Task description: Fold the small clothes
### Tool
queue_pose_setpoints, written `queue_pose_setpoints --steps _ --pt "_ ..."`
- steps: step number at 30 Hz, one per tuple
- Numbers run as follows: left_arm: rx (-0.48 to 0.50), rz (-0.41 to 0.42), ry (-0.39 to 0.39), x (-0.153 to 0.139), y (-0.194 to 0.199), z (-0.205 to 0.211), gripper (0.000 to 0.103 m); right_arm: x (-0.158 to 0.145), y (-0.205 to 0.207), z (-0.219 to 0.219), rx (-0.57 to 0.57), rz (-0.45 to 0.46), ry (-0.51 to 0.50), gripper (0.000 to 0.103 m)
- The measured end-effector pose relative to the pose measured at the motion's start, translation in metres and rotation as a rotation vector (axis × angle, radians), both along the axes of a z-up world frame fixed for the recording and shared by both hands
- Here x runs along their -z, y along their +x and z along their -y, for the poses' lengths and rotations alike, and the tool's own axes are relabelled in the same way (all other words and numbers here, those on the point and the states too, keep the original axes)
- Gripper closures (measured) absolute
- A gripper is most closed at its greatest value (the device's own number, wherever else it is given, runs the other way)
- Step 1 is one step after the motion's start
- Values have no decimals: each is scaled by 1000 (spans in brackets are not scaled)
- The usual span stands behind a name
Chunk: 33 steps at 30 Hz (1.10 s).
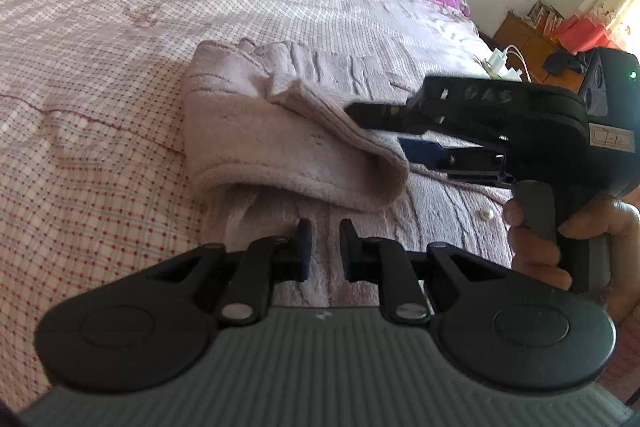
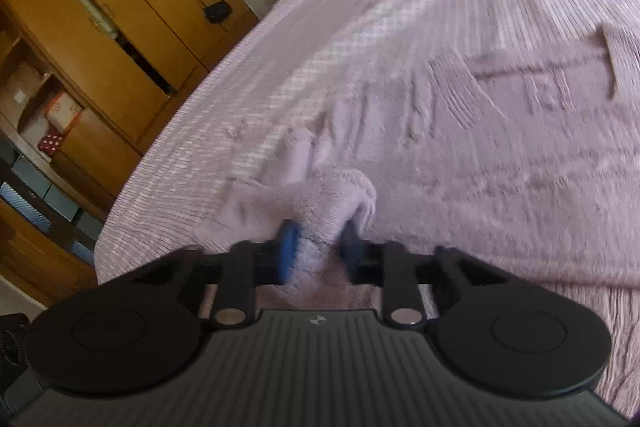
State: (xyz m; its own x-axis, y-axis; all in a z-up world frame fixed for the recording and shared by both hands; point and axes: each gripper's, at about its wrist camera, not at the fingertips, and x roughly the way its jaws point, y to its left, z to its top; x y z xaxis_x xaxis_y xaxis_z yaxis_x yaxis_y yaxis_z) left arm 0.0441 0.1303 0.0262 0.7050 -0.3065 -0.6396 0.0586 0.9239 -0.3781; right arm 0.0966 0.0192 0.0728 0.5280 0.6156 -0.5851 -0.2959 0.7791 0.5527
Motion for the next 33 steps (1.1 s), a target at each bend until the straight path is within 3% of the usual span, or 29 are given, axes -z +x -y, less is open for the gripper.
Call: queue_pose_setpoints --steps 6,9,13,18,23,31,33 --pt "10 43 6 0 7 5 86 -41 -1 11 4 135 43 89" --pt "4 59 47 1 11 12 86 -66 -5 25 26 224 49 89" --pt "-22 63 81 7 15 17 87 -93 -16 58 87 331 28 89" --pt "-45 65 82 10 14 17 87 -105 -25 104 180 396 -6 89" --pt "-59 58 81 10 15 19 87 -92 -26 154 268 365 -34 89" --pt "-58 56 101 12 16 21 87 -19 -20 201 344 162 -61 88" --pt "-57 56 105 11 16 21 87 0 -21 204 372 110 -83 79"
